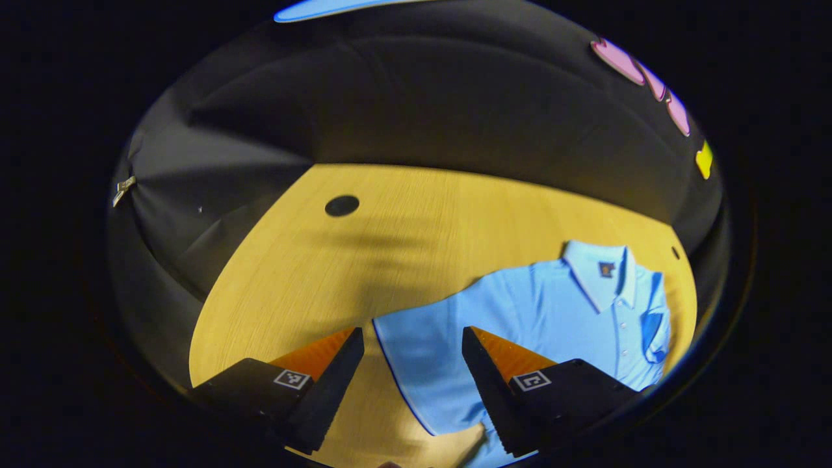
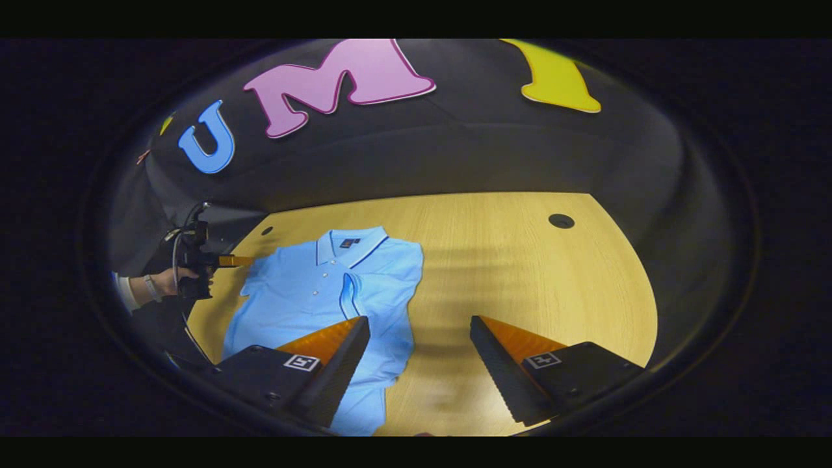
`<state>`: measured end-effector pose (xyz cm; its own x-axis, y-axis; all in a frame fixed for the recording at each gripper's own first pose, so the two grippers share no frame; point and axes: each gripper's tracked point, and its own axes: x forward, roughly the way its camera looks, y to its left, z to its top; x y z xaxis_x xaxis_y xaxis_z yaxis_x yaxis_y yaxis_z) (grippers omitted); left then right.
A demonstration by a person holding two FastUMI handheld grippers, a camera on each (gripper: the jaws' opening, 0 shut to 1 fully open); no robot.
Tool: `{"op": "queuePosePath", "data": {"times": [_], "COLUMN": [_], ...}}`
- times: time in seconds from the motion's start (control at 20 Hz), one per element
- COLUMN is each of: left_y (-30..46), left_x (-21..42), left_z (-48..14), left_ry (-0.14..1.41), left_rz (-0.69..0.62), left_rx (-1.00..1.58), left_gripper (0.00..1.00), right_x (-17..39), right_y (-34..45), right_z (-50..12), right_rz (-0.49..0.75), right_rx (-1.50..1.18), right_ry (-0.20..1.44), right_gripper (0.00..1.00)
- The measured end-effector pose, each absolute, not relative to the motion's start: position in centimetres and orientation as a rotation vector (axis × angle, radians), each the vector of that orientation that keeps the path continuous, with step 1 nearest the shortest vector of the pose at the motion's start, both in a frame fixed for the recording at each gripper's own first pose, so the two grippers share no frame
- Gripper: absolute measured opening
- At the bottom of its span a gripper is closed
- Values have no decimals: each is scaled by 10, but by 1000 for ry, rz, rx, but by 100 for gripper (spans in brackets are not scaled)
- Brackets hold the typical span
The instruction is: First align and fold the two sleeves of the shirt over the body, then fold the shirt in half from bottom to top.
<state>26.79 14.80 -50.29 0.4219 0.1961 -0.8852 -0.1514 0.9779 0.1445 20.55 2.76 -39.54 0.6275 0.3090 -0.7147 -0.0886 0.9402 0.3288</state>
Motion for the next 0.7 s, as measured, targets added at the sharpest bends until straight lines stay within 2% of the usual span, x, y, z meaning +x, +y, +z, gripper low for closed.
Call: {"op": "queuePosePath", "data": {"times": [0.1,0.2,0.35,0.5,0.6,0.7], "left_y": [145,143,126,105,84,43], "left_x": [261,266,269,277,291,292], "left_z": [-518,-518,-508,-510,-491,-469], "left_ry": [1169,1154,1145,1138,1071,1049], "left_rz": [217,195,176,114,51,-112], "left_rx": [40,53,113,116,81,5], "left_gripper": [98,99,10,2,6,6], "right_x": [201,199,195,193,192,192], "right_y": [20,15,-2,7,10,14], "right_z": [-399,-401,-409,-403,-405,-405], "right_rz": [208,192,183,205,211,217], "right_rx": [287,308,330,318,304,310], "right_ry": [874,878,888,882,884,886], "right_gripper": [98,98,98,98,98,98]}}
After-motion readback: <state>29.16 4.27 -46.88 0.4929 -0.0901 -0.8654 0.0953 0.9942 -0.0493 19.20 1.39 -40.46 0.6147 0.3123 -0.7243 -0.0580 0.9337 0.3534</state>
